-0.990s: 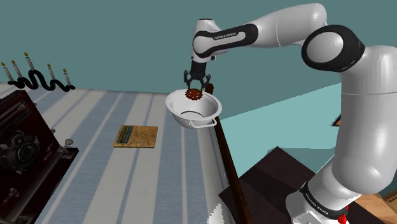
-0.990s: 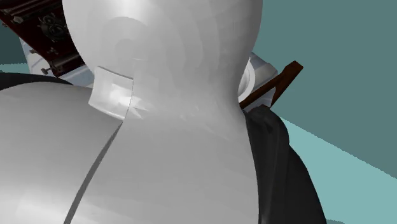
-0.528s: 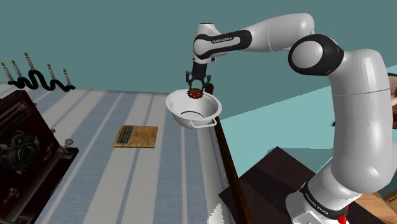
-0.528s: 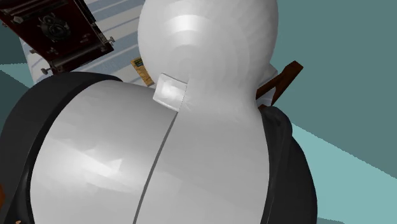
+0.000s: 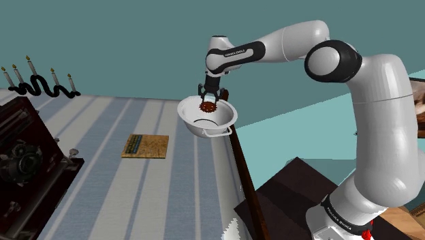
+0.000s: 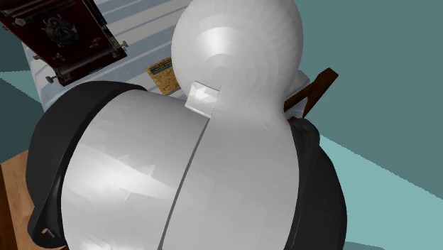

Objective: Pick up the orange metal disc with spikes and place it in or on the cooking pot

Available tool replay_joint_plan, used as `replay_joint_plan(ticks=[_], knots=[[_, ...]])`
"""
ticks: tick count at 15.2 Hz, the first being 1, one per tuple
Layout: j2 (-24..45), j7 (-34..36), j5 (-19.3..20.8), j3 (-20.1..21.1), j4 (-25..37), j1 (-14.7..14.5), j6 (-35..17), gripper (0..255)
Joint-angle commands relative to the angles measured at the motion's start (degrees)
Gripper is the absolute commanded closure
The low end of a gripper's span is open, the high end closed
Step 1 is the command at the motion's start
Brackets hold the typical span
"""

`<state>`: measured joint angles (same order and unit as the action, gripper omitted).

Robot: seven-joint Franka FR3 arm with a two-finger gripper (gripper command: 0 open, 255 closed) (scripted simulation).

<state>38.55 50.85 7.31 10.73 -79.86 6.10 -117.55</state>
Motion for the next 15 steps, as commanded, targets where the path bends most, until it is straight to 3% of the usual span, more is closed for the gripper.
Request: replay_joint_plan(ticks=[1,9,10,15], knots=[[0.7,0.0,0.1,-0.1,-0.3,0.0,-1.1,255],[0.9,0.0,0.2,-0.1,-0.3,0.0,-1.3,255],[0.9,0.0,0.2,-0.1,-0.3,0.0,-1.3,0],[0.9,0.0,0.2,-0.1,-0.3,0.0,-1.3,0]])
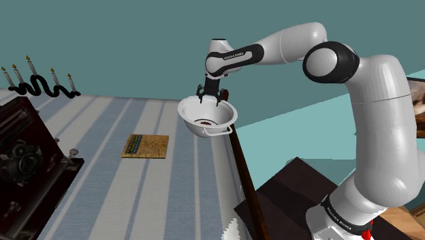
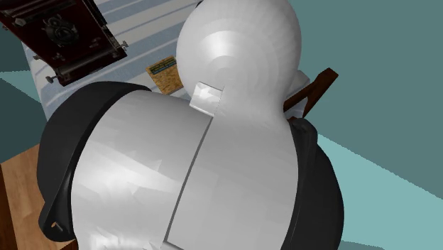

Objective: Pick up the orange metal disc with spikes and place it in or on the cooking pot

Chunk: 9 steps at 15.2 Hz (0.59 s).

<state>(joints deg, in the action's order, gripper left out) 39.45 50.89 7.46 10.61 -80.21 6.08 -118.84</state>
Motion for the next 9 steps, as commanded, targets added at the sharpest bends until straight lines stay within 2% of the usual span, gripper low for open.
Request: replay_joint_plan(ticks=[1,4,9], knots=[[-0.8,-0.1,-0.2,0.1,0.6,0.0,1.4,0],[-2.7,-0.4,-0.6,0.4,3.0,0.1,5.6,0],[-2.7,-0.4,-0.6,0.4,3.0,0.1,5.6,0]])
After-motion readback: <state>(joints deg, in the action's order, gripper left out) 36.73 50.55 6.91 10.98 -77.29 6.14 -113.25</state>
